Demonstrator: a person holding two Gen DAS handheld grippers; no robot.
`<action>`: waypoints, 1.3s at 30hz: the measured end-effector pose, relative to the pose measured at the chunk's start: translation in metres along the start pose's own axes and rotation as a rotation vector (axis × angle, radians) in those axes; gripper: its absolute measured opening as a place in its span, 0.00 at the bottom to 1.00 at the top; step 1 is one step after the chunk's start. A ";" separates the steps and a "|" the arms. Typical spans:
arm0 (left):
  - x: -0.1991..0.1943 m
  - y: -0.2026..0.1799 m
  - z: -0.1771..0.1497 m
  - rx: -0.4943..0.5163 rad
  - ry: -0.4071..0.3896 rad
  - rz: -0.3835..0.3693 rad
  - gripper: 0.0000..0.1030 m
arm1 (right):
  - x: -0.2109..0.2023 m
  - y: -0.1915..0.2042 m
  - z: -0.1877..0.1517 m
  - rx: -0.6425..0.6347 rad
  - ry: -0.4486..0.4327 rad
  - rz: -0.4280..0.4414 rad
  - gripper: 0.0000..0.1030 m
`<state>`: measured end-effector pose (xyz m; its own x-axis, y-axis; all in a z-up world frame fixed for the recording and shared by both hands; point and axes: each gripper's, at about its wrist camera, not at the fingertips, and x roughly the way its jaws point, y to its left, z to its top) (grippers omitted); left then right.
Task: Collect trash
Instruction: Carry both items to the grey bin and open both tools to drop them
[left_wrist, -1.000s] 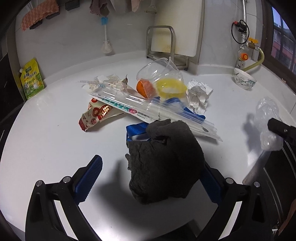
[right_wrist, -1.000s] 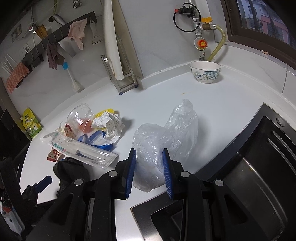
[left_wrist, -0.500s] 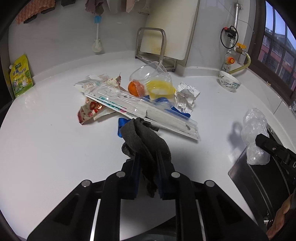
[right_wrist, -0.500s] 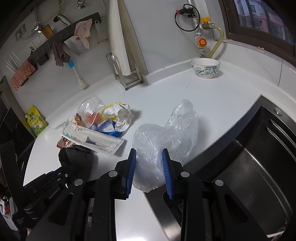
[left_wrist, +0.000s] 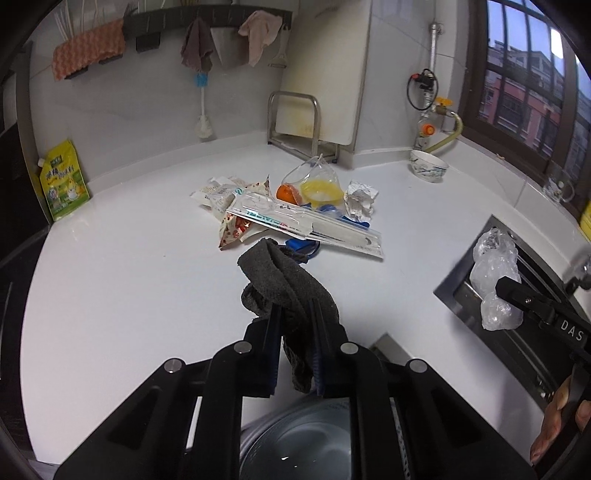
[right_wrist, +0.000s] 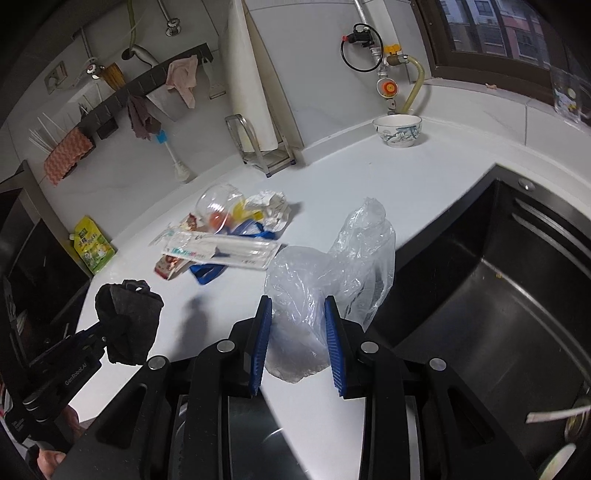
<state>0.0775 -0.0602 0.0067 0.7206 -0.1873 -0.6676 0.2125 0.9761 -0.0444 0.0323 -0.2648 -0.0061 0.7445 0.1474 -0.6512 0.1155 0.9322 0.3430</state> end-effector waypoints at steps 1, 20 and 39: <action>-0.008 0.001 -0.005 0.009 -0.006 -0.001 0.14 | -0.006 0.004 -0.010 0.005 -0.002 0.004 0.27; -0.058 0.008 -0.106 0.098 0.068 -0.134 0.14 | -0.040 0.072 -0.147 -0.145 0.137 0.045 0.27; -0.031 0.014 -0.130 0.063 0.145 -0.114 0.50 | -0.017 0.065 -0.173 -0.123 0.210 0.068 0.49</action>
<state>-0.0281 -0.0259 -0.0698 0.5877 -0.2737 -0.7614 0.3315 0.9399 -0.0821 -0.0866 -0.1496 -0.0898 0.5933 0.2648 -0.7601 -0.0206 0.9490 0.3146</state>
